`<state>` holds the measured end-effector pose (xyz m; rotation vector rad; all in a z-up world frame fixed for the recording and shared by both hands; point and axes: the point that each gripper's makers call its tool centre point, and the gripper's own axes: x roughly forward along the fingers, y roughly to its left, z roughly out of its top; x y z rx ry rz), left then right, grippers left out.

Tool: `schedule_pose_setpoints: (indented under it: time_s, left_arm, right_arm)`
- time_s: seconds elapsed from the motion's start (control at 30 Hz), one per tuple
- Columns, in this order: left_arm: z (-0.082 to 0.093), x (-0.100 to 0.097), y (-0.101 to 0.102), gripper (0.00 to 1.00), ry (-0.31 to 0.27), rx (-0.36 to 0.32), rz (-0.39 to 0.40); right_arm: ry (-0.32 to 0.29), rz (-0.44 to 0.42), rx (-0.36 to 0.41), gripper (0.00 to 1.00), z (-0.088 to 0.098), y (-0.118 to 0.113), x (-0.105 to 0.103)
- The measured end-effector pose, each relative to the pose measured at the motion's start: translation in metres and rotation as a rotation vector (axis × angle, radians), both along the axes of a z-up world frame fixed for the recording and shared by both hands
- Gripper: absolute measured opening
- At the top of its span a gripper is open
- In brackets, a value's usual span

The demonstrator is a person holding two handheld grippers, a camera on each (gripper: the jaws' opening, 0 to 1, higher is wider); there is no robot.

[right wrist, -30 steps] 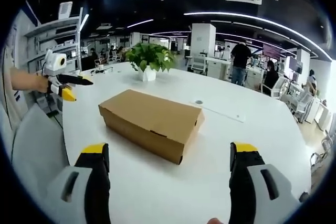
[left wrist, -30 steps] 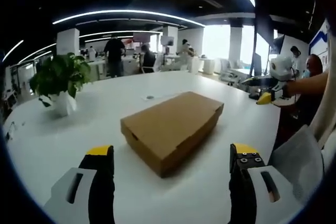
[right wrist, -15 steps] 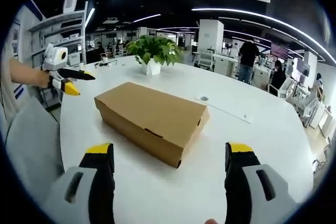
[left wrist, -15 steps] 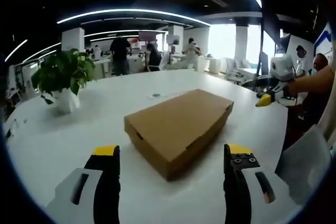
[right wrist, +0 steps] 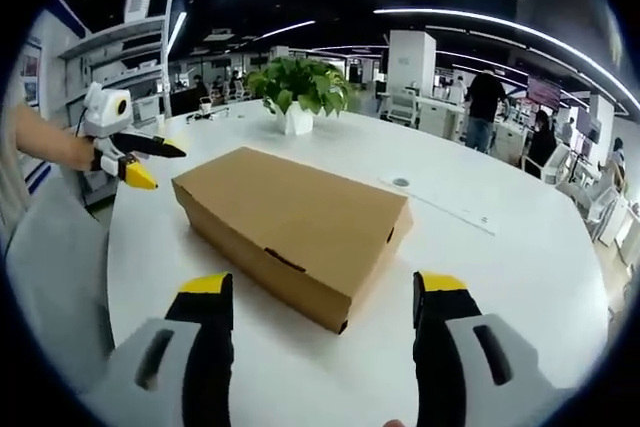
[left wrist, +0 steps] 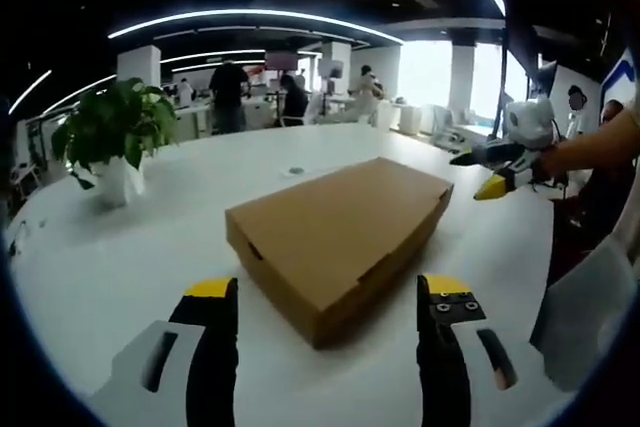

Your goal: Operate the shoe box by opening the lid, removing the specified soft item, and placing it in the target area until the item is outside and the box remains undamaged.

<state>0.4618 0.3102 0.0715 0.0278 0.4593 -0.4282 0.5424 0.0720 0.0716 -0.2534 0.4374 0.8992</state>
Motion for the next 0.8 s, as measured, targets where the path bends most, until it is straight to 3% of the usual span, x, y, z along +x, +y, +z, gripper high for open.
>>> schedule_pose_setpoints:
  time_s: [0.27, 0.63, 0.8]
  left_arm:
    - [-0.019, 0.008, -0.005, 0.67, 0.041, 0.0, 0.013]
    - [-0.021, 0.02, -0.012, 0.6, 0.047, -0.01, 0.022]
    - [-0.024, 0.024, -0.007, 0.56, 0.048, -0.003, 0.041]
  right_arm:
    - [0.017, 0.022, -0.021, 0.57, -0.012, 0.01, 0.008]
    - [0.044, 0.019, -0.025, 0.47, -0.026, 0.016, 0.017]
    - [0.061, 0.01, -0.017, 0.48, -0.029, 0.018, 0.018]
